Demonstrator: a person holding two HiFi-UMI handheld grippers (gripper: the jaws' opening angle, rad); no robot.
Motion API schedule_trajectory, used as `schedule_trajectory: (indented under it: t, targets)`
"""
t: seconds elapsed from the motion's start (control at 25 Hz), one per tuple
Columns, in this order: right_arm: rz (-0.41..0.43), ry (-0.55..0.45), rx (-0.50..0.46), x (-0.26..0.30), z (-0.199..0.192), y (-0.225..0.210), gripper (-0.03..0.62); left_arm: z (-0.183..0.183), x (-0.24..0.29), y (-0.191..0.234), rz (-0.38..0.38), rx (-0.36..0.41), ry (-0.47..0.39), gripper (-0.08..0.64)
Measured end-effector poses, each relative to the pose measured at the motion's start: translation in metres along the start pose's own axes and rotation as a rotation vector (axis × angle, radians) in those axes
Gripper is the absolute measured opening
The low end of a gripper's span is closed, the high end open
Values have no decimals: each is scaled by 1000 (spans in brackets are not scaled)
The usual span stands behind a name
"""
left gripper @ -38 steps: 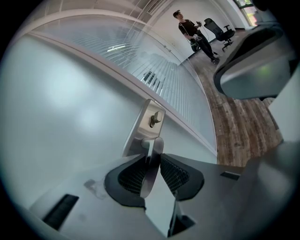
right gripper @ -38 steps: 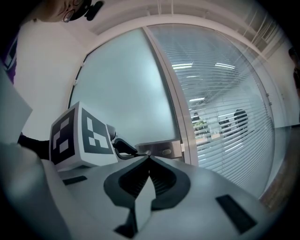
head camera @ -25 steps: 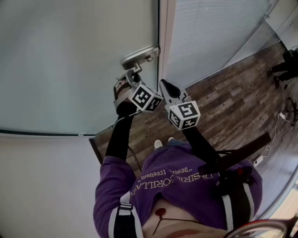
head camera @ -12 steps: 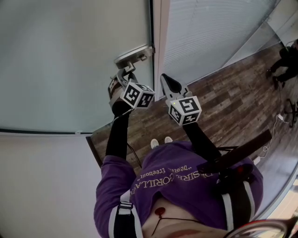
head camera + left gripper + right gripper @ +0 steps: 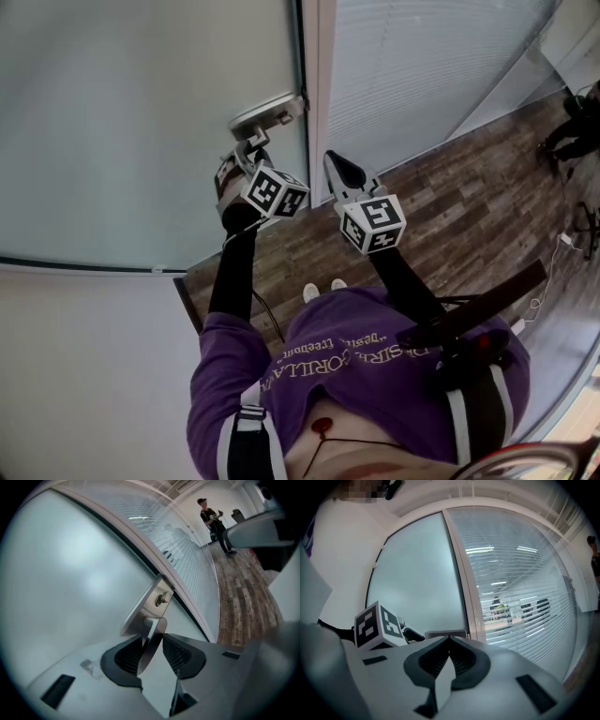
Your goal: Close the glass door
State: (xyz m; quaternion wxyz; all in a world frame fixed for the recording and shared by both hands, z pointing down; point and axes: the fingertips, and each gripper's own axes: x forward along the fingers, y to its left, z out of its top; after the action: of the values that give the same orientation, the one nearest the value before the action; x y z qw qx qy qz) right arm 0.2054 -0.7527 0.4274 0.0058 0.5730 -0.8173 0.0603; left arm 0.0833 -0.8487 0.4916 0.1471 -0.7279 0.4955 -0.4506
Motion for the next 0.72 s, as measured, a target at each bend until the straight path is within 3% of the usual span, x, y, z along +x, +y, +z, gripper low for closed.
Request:
schedule_trajectory:
  t: [0.16, 0.28, 0.36, 0.48, 0.6, 0.72]
  targets:
    - [10, 3, -5, -1, -1, 3, -11, -12, -13, 8, 114, 94, 22, 130]
    - [23, 6, -6, 1, -3, 7, -11, -33, -29, 15, 164, 13, 14, 130]
    - [36, 11, -8, 2, -7, 10, -11, -47, -44, 12, 167, -152, -38, 130]
    - [55, 19, -7, 3, -10, 15, -11, -63, -67, 7, 156, -475, -138, 126]
    - [67, 20, 3, 4, -7, 22, -11, -72, -90, 6, 140, -759, -228, 2]
    - [78, 22, 9, 2, -8, 27, -11, -75, -110, 8, 117, -1033, -337, 2]
